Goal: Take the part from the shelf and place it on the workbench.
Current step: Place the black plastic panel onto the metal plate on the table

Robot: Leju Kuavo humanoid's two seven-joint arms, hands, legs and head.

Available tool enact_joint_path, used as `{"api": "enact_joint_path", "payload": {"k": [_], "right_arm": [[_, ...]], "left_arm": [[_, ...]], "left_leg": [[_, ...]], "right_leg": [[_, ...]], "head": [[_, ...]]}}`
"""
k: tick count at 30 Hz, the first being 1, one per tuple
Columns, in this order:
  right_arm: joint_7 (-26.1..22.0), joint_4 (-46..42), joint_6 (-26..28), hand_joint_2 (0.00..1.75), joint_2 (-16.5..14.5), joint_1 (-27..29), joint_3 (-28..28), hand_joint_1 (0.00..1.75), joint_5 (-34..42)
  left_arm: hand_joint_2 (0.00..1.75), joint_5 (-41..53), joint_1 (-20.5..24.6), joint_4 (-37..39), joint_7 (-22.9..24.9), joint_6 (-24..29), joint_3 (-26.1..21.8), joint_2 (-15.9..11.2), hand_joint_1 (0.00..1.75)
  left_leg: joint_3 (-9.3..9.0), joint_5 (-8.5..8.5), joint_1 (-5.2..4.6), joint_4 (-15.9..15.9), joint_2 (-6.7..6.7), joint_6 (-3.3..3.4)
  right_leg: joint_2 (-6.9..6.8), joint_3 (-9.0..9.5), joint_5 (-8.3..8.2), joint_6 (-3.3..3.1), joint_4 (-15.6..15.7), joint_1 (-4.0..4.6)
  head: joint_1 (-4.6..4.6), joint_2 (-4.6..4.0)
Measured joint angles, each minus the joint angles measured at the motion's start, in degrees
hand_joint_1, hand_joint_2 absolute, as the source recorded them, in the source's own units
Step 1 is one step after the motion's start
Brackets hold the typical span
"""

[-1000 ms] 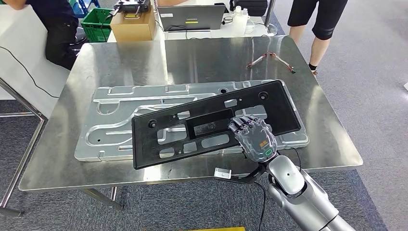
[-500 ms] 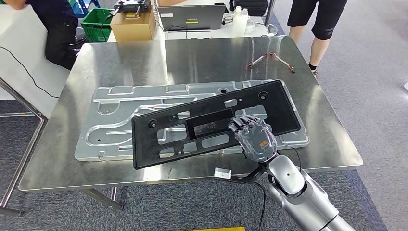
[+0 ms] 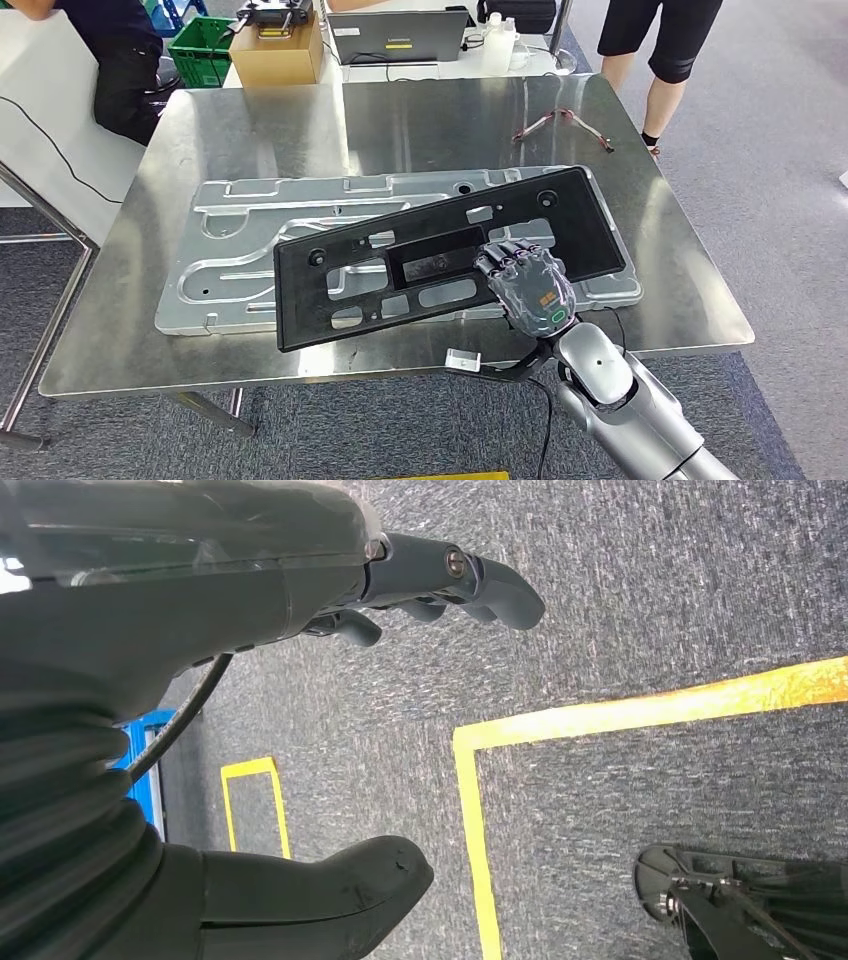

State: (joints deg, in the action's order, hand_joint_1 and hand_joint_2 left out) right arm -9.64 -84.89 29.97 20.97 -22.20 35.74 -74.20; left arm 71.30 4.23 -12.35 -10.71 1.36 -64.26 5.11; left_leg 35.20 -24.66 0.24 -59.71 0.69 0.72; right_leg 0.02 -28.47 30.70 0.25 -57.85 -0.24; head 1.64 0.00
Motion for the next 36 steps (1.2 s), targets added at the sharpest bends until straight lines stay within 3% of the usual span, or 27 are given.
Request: {"api": "enact_joint_path", "payload": {"k": [26,28,31,34,36], "right_arm": [[0.05,0.0,0.0,1.75,0.02,0.01,0.0,1.75,-0.01],[1.94,0.32,0.11,1.75,0.32,0.25,-0.37,1.75,-0.16],[6.66,7.09,4.42,1.75,2.16,0.63,-5.9,1.75,3.33],[1.57,16.48,8.15,1.75,3.9,0.3,-18.05,1.75,6.96],[-1.04,20.23,9.15,1.75,4.25,0.12,-23.88,1.75,5.73]], "left_arm": [[1.75,0.0,0.0,0.0,0.0,0.0,0.0,-0.02,0.0],[1.75,0.02,0.04,0.0,-0.2,-0.02,0.0,0.01,0.0],[1.75,0.1,0.33,0.0,-0.58,0.28,0.01,0.55,0.0],[1.75,0.18,0.33,0.0,-0.5,0.73,0.01,1.24,0.0],[1.75,0.19,0.18,0.0,-0.48,0.77,0.0,1.44,0.0]], "left_leg": [[-0.01,0.0,0.0,-0.01,0.0,0.0],[-0.04,0.0,0.01,-0.02,-0.01,0.0],[0.0,0.08,-0.06,-0.04,0.4,0.12],[0.3,0.23,-0.16,-0.04,0.95,0.34],[0.38,0.23,-0.19,-0.06,0.64,0.37]], "right_leg": [[0.0,-0.03,0.0,0.0,0.01,0.0],[-0.01,-0.09,0.0,0.0,0.02,-0.05],[-0.43,0.0,0.01,0.02,0.05,-0.15],[-0.98,0.05,0.0,0.16,0.05,-0.18],[-0.56,-0.1,-0.15,0.31,0.07,-0.19]], "head": [[0.0,-0.01],[0.0,0.0],[0.0,-0.01],[0.01,-0.01],[0.01,-0.01]]}}
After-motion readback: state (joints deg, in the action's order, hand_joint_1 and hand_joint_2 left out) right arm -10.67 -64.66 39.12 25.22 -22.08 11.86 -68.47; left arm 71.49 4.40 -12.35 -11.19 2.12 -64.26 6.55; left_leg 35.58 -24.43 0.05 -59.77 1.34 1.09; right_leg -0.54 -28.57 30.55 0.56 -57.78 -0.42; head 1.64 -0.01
